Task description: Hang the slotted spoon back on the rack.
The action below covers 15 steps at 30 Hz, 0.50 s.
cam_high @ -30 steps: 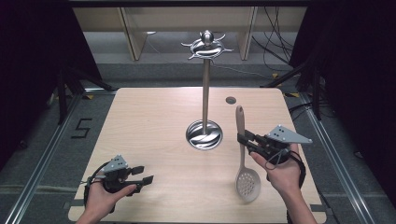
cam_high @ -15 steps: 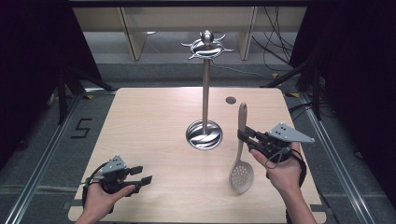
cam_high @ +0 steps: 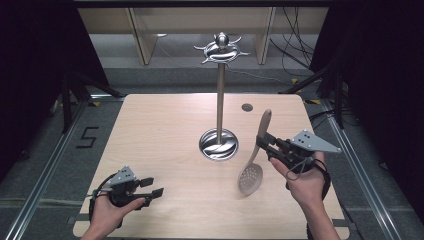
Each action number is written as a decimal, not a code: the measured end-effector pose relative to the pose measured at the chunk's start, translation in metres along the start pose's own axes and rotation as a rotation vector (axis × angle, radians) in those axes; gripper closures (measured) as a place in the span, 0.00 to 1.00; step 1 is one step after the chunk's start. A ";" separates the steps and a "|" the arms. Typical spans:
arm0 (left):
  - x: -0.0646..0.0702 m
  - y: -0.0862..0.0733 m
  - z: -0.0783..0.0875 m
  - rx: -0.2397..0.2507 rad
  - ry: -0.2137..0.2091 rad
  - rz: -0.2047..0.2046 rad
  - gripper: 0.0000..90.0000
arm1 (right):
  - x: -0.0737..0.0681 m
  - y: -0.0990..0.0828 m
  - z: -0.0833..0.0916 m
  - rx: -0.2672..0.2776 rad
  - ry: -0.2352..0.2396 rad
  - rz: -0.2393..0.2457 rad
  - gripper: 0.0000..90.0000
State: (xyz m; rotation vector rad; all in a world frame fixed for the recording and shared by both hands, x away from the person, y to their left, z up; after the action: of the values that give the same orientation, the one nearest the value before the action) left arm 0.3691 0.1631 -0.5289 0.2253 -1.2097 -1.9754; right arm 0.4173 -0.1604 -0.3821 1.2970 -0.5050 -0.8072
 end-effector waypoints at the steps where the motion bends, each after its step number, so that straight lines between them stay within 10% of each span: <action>1: 0.000 0.000 0.000 0.000 0.000 0.000 0.43 | -0.001 0.001 0.000 0.001 0.005 -0.002 0.80; 15: -0.001 0.000 -0.001 0.013 -0.003 -0.004 0.43 | -0.006 0.018 -0.003 0.023 -0.002 0.026 0.80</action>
State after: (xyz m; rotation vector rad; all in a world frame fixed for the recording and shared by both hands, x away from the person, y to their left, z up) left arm 0.3702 0.1629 -0.5291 0.2309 -1.2254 -1.9723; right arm 0.4202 -0.1531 -0.3643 1.3086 -0.5331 -0.7835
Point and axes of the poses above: each handheld gripper's, and its own axes: z roughly backward along the jaws, y roughly out of its top, x roughly to its right, the point moved 10 cm from there along -z, roughly forward along the jaws
